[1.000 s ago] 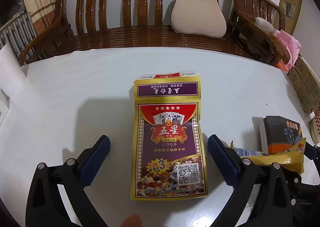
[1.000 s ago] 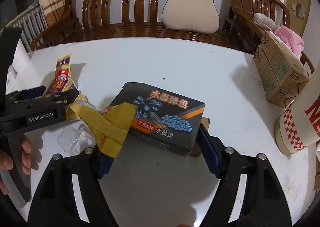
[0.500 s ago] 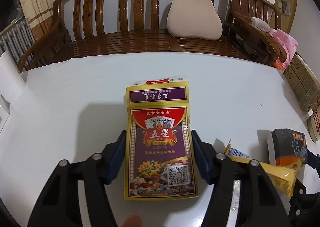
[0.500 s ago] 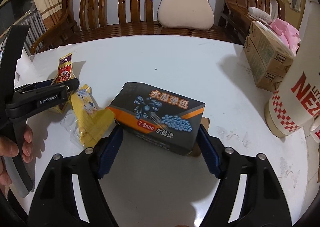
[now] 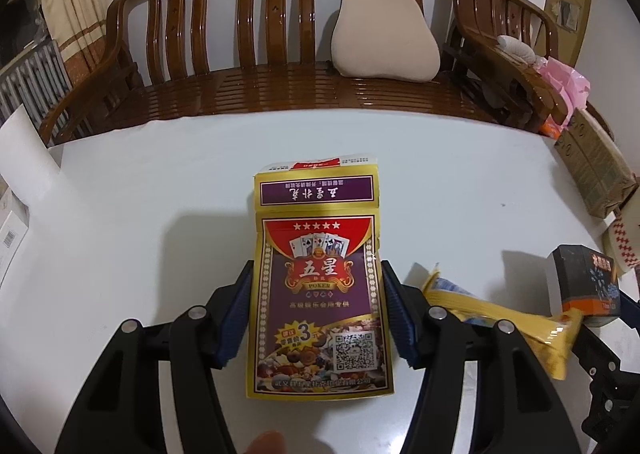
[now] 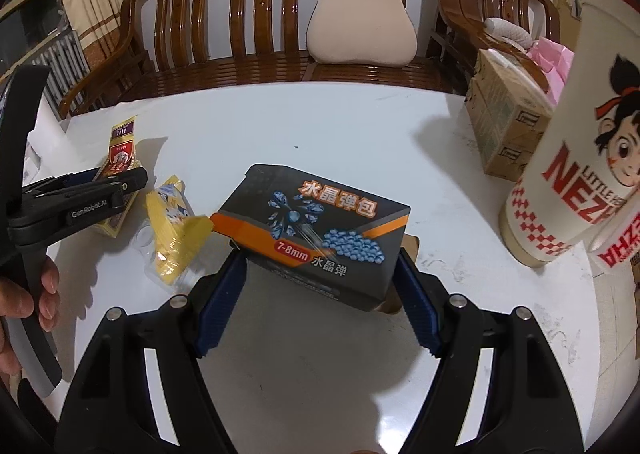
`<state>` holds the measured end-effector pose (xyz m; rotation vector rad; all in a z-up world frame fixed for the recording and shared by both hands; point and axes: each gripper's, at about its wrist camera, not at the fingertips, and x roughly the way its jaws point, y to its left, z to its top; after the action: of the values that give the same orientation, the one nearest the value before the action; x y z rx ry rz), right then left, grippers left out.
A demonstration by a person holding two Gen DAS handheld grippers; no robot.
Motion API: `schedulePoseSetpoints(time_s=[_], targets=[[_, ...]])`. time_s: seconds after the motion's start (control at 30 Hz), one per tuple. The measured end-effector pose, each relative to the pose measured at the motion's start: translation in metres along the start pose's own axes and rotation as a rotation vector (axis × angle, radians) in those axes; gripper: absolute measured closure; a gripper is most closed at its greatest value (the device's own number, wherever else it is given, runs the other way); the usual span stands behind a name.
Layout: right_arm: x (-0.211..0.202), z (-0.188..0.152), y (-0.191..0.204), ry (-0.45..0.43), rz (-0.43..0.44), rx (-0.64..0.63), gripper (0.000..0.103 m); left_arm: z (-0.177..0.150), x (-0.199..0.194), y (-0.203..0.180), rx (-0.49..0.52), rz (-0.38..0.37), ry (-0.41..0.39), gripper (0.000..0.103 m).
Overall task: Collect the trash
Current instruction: 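Close the left tool on the card box while the right tool grips the water-bead box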
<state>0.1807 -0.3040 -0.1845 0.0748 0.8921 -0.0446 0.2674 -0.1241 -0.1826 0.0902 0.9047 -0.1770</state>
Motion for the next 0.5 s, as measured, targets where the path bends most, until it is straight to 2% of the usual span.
schedulePoseSetpoints(time_s=[0.5], targets=[[-0.064,0.006,-0.004,-0.075,-0.007,0.003,0.031,0.008,-0.072,0.005,-0.001,-0.02,-0.077,0.045]])
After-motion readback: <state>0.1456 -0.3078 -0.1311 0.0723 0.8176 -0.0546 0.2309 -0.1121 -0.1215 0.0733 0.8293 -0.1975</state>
